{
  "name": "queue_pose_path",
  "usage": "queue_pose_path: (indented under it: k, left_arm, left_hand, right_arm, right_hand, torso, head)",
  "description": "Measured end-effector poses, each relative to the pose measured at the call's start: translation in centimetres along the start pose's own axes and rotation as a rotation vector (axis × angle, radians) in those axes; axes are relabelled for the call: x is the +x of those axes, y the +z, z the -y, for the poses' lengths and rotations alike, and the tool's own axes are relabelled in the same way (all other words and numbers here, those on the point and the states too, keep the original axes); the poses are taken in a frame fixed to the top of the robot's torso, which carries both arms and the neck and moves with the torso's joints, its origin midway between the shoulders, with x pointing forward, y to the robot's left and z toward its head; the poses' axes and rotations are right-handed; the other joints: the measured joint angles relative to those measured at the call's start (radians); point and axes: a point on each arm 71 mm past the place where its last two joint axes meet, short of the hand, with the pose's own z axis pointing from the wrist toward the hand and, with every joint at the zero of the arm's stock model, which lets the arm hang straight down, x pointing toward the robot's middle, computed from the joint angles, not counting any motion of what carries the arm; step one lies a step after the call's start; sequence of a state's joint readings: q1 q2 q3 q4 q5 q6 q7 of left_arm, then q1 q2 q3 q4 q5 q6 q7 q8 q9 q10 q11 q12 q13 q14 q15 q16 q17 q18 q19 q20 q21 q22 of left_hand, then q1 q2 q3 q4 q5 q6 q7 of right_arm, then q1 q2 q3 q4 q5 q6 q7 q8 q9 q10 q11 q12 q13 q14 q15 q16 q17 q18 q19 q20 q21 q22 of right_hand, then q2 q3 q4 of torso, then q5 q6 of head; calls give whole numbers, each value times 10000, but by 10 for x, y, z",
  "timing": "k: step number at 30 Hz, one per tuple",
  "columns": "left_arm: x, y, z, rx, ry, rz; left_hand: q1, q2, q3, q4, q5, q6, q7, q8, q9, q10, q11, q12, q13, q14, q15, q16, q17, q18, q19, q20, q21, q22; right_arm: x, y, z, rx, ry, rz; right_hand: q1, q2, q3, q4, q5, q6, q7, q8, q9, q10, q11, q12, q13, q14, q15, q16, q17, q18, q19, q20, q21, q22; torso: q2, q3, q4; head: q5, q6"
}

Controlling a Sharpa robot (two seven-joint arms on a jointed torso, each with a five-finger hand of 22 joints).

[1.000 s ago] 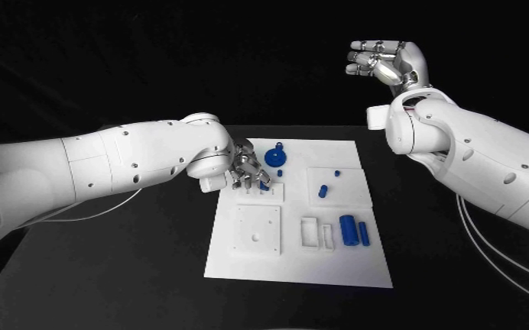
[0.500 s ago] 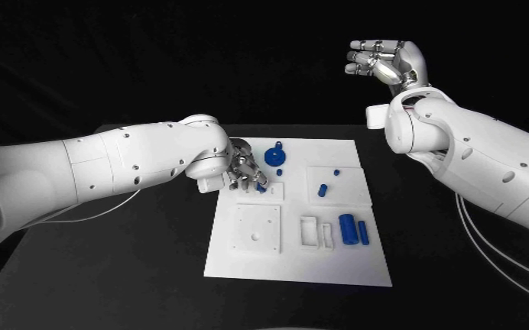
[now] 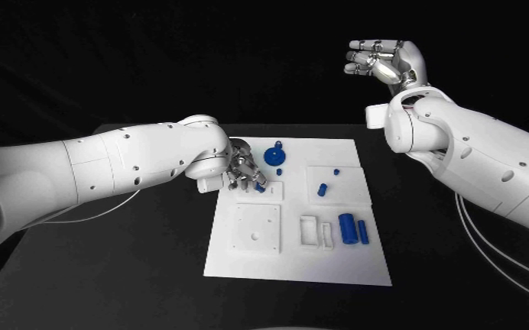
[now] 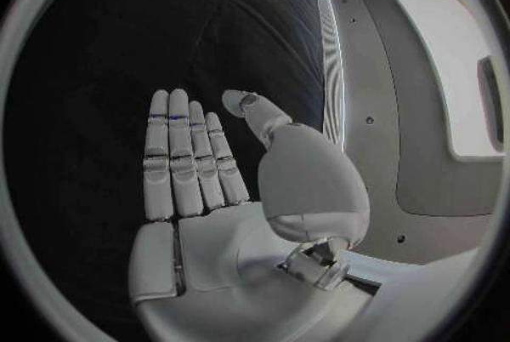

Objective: Assemble the parts on the task board

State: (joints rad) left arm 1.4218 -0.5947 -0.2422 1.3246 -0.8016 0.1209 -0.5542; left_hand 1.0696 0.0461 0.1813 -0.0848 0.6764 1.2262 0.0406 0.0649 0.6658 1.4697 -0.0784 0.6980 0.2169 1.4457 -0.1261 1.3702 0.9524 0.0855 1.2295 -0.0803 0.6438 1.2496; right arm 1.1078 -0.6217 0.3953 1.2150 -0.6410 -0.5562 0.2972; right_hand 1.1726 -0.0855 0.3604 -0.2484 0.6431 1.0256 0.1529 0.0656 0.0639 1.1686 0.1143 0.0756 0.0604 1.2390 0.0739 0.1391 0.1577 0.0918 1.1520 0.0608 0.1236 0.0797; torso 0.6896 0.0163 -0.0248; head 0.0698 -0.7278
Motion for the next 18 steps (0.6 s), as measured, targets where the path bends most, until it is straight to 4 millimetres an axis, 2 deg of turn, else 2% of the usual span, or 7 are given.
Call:
queue_pose_path:
  k: [12, 15, 18]
  left_arm:
    - [0, 0, 0, 38, 74, 39]
    - [0, 0, 0, 47, 100, 49]
    - [0, 0, 0, 57, 122, 58]
  left_hand:
    - [1, -1, -14, -14, -19, 0, 0, -4, 165, 4, 3, 0, -25, 10, 17, 0, 0, 0, 125, -1, -189, 195]
    - [1, -1, -26, -26, 297, 0, 0, -19, 229, 5, 3, 41, -25, 10, 18, 53, 32, -1, 127, 0, -207, 272]
    - [1, -1, -26, -26, 371, 0, 0, -40, 238, 5, 3, 47, -62, 9, 19, 77, 77, -2, 181, 54, -350, 445]
  right_arm:
    - [0, 0, 1, 29, 2, -16]
    - [0, 0, 1, 39, 1, -17]
    - [0, 0, 1, 50, 0, -16]
  right_hand:
    - [0, 0, 0, 0, 0, 0, 0, 0, 0, 0, 0, 0, 1, 1, 0, 0, 1, 0, 0, 0, 0, 1]
    - [0, 0, 0, 0, 1, 1, -1, 0, 0, 0, 0, 0, 1, 0, 0, 0, 1, 0, -1, 0, 2, 0]
    - [-40, 41, 0, 0, 47, 1, -1, 0, 0, 1, 0, 0, 1, 1, 0, 0, -12, 1, -71, 1, 50, -35]
  torso:
    - [1, 2, -1]
    - [1, 2, -3]
    - [1, 2, -1]
  head:
    - [6, -18]
    - [-4, -19]
    - [-12, -20]
